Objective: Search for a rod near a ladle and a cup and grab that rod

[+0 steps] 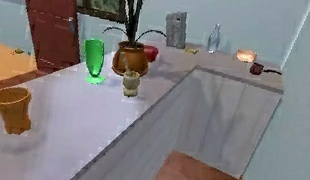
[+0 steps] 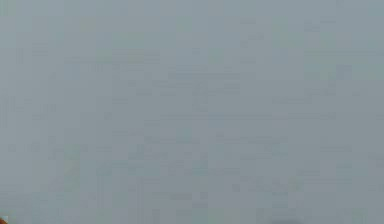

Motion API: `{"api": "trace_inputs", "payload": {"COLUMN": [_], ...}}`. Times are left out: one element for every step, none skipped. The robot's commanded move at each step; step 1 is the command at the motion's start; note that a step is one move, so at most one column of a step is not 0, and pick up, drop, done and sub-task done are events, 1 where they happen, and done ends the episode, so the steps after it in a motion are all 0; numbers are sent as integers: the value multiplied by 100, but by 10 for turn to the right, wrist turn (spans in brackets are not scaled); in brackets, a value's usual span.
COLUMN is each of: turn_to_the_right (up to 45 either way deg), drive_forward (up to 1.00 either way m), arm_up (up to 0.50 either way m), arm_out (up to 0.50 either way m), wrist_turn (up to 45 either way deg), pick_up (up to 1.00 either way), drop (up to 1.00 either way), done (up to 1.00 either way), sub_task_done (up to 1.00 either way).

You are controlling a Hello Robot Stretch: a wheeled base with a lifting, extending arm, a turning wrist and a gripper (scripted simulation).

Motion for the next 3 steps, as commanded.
{"api": "trace_inputs", "payload": {"turn_to_the_right": [0, -450, -450], "drive_forward": [5, 0, 0], "arm_up": [0, 0, 0], "arm_out": [0, 0, 0], "wrist_turn": [0, 0, 0], "pick_up": [0, 0, 0], "drop": [0, 0, 0], "done": [0, 0, 0], "sub_task_done": [0, 0, 0]}}
